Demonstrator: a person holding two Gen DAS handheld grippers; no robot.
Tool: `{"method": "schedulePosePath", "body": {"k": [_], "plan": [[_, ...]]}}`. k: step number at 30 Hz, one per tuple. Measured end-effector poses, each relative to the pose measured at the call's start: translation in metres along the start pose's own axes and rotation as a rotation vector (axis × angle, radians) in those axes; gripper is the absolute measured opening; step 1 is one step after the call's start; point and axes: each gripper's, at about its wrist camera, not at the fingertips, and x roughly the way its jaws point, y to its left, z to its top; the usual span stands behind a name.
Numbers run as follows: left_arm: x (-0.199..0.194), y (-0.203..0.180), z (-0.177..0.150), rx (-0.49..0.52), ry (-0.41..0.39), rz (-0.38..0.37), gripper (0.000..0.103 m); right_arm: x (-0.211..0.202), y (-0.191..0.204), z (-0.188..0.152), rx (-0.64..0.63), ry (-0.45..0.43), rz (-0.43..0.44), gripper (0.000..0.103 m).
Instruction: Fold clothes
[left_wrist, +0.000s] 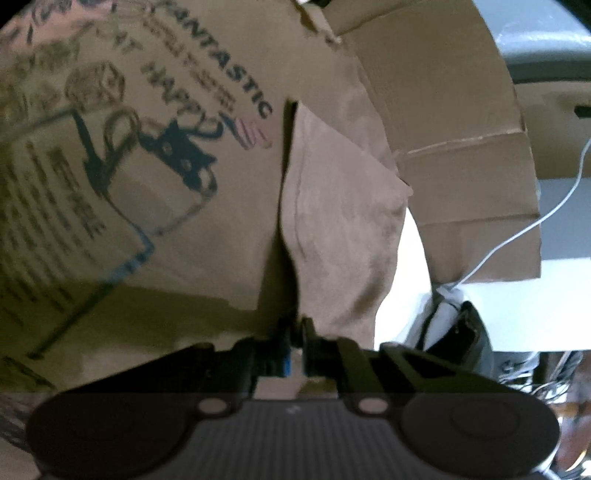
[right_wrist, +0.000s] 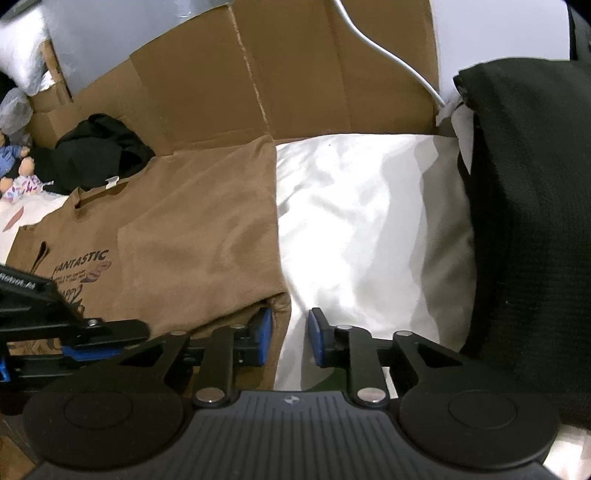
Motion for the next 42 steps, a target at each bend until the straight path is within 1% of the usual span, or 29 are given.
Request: {"method": "schedulePosePath", "body": {"k": [4,10,12,16,17,18,21,26,28,31,33,36,37,39,40,42], "plan": [[-0.005,-0.001,0.003,0.033,-0.016,0.024,0.005,0.0,0.0,0.0,-0.002,0.004,-0.006,0.021],[0.004,-0.002,0.004,0.088,0.046,0.054,0.008,-0.003,-0.006,0.003,0.026,0.026,0.004,0.021],[0.001,-0.005,0.006,0.118,0.044,0.064,0.009,-0.004,-0.008,0.005,0.035,0.034,0.007,0.021],[-0.009,-0.008,0.01,0.156,0.035,0.082,0.017,-0.008,-0.009,0.007,0.052,0.051,0.012,0.021],[-0.013,-0.008,0.012,0.168,0.026,0.089,0.019,-0.011,-0.008,0.007,0.055,0.057,0.012,0.022],[-0.017,-0.009,0.014,0.18,0.013,0.096,0.023,-0.014,-0.007,0.008,0.053,0.055,0.009,0.022],[-0.025,-0.015,0.026,0.215,-0.028,0.105,0.031,-0.022,-0.004,0.01,0.04,0.029,0.016,0.022],[-0.029,-0.023,0.043,0.29,-0.086,0.112,0.042,-0.029,0.001,0.012,0.028,-0.021,0.038,0.022],[-0.027,-0.028,0.053,0.326,-0.107,0.119,0.049,-0.029,0.002,0.013,0.026,-0.038,0.046,0.022],[-0.02,-0.04,0.067,0.416,-0.135,0.162,0.05,-0.028,0.002,0.014,0.03,-0.063,0.059,0.022],[-0.017,-0.044,0.073,0.438,-0.153,0.177,0.05,-0.026,0.003,0.015,0.026,-0.075,0.065,0.021],[-0.016,-0.043,0.086,0.468,-0.154,0.177,0.051,-0.023,0.003,0.015,0.032,-0.085,0.071,0.02],[-0.015,-0.045,0.09,0.491,-0.159,0.186,0.052,-0.021,0.002,0.016,0.04,-0.082,0.075,0.02],[-0.009,-0.049,0.099,0.534,-0.165,0.199,0.053,-0.017,0.002,0.016,0.05,-0.076,0.083,0.016],[-0.004,-0.052,0.101,0.543,-0.167,0.202,0.055,-0.016,0.001,0.017,0.053,-0.075,0.084,0.015],[0.005,-0.057,0.106,0.597,-0.181,0.231,0.056,-0.013,0.001,0.017,0.059,-0.077,0.084,0.014]]}}
